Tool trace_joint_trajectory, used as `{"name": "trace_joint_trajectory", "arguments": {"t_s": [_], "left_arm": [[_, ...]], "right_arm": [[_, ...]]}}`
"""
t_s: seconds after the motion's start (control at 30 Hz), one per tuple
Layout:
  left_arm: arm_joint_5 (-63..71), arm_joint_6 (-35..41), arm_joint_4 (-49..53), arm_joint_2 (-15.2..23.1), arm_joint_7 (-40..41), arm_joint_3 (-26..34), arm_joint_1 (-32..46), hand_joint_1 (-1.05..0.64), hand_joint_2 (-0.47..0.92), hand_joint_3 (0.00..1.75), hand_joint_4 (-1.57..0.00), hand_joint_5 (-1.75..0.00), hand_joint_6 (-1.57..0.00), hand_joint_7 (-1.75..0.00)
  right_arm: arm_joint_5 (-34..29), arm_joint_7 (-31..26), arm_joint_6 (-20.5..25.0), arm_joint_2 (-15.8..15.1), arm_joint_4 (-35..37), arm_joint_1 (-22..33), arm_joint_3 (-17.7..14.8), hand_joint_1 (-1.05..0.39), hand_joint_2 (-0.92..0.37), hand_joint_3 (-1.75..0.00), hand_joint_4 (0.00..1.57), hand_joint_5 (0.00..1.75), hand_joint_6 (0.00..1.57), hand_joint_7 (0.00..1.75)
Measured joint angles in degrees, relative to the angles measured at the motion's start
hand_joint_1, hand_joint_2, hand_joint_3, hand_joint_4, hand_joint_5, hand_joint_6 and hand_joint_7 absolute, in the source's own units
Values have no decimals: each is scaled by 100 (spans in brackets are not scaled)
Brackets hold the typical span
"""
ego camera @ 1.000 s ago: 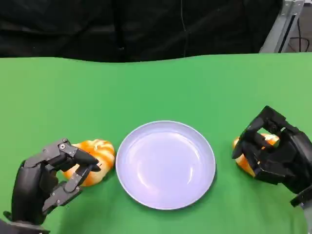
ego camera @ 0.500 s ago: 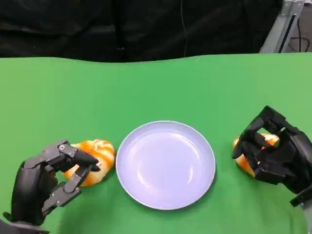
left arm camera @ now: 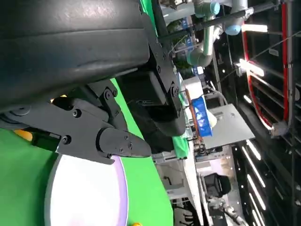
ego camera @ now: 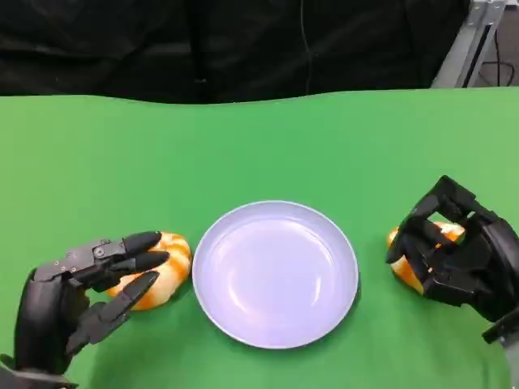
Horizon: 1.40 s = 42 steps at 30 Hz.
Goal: Grasp the bread from the table and place it into the plate.
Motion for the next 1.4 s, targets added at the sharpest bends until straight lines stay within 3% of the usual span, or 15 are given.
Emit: {"name": "trace_joint_trajectory", "arguments": {"t_s": [0.13, 0.3, 0.5, 0.83, 1.1, 1.4], "left_arm": [[551, -301, 153, 85, 349, 88, -20, -50, 92, 14, -85, -3, -76, 0], [1369, -559, 180, 230, 958, 148, -20, -58, 92, 15, -78, -1, -69, 0], [3691, -501, -39, 671, 2369, 103, 80, -67, 92, 17, -72, 0, -63, 0], [5277, 498, -656, 1112, 3765, -454, 240, -77, 92, 28, -61, 0, -60, 0], [6012, 1695, -1009, 1422, 4113, -1058, 236, -83, 92, 32, -52, 0, -54, 0], [6058, 2404, -1208, 1634, 4189, -1528, 110, -85, 92, 33, -48, 0, -53, 0]], "right_arm": [[5, 9, 0, 0, 0, 0, 6, 14, -66, -117, 44, 175, 34, 165], [7, 11, 0, 0, 0, 0, 6, 14, -65, -117, 44, 175, 34, 165], [5, 8, 1, 4, 0, 1, 29, 15, -66, -116, 44, 175, 34, 164], [-1, -75, 1, 5, -39, 35, 124, 14, -66, -115, 44, 175, 35, 164], [-1, -88, 1, 4, -40, 38, 129, 13, -65, -114, 46, 175, 35, 164], [-1, -88, -4, 4, -40, 39, 131, 10, -64, -113, 46, 175, 36, 163]]}}
